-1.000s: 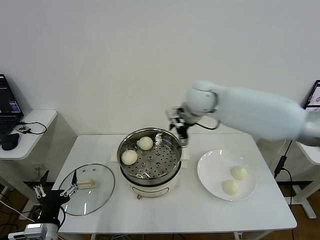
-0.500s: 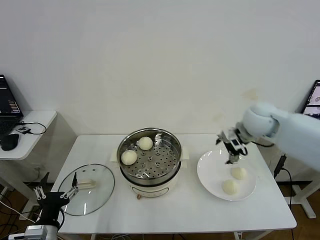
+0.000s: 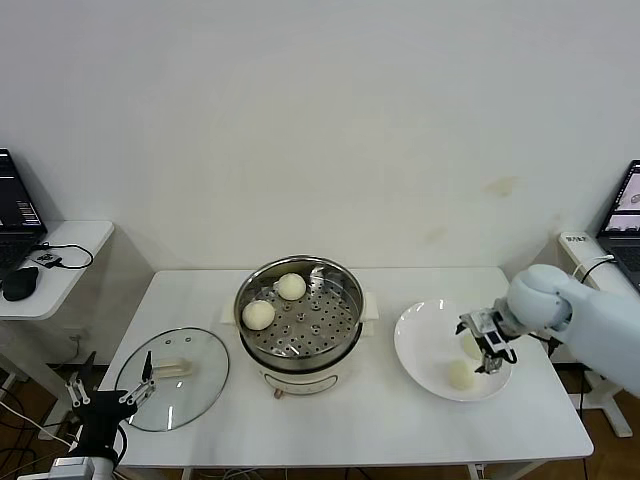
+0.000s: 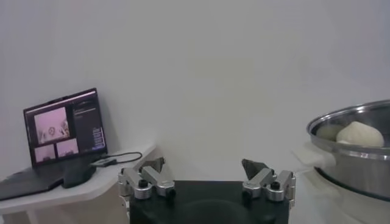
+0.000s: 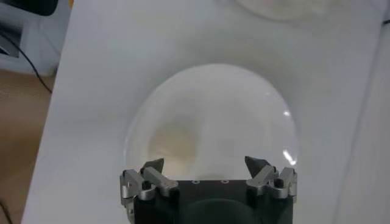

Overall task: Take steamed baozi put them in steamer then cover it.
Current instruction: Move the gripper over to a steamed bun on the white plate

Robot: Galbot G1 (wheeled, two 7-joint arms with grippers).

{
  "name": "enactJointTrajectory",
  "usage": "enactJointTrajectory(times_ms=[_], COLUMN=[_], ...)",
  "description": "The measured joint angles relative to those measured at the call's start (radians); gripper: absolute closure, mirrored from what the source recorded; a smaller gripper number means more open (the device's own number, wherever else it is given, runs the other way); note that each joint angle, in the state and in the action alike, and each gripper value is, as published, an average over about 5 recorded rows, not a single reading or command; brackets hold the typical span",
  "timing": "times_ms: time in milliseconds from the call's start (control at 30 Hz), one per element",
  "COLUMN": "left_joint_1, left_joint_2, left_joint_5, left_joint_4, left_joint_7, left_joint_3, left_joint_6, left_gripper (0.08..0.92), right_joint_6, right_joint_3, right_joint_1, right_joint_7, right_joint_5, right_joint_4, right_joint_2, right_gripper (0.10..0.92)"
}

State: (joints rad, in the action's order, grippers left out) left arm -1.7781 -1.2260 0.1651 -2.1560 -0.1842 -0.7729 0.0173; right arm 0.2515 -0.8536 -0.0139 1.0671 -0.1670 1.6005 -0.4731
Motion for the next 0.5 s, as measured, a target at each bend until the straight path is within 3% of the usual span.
enactJointTrajectory(times_ms=[500], left_joint_1=[0.000], left_joint_2=[-0.003], left_joint_5=[0.000], left_joint_4=[0.009], left_joint_7=[-0.001], left_joint_3=[0.003], left_joint_6=[0.002], left_gripper=[0.177], right_joint_6=[0.004], right_joint_3=[0.076], right_joint_1=[-0.125], right_joint_7=[-0.023], right_joint_5=[-0.042], right_joint_4=[-0.071], right_joint_2=[-0.040], right_gripper=[0.212])
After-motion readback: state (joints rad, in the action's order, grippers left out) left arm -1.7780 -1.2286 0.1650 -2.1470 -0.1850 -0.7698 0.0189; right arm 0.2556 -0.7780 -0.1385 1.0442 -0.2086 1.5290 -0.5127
